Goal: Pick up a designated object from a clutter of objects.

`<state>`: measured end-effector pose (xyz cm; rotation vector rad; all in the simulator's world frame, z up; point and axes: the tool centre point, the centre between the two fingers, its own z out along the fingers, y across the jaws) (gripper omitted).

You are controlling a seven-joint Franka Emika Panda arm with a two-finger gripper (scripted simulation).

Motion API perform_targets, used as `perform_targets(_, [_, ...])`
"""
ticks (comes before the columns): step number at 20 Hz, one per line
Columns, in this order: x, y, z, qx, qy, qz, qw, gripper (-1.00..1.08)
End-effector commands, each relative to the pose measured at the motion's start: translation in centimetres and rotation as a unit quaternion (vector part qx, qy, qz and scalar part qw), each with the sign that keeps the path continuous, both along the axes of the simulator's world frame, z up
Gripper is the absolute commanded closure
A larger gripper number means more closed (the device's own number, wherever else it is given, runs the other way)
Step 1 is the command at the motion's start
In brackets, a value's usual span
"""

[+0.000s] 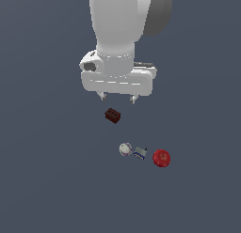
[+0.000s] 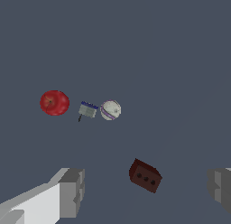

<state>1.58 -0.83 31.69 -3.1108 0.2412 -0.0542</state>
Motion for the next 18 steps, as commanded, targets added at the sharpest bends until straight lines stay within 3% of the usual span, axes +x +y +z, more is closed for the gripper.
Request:
perform_targets(1, [0.5,0.2,-0.9,0.001,0.001,-0.019,0.9998,-0.92])
perform_targets(9, [2.4,0.8,-5.2,0.005,0.007,-0.108,0.9941,-0.92])
perform_targets(18, [4.2,1.7,-10.8,0.006,0.013,-0.217,0.9761,-0.92])
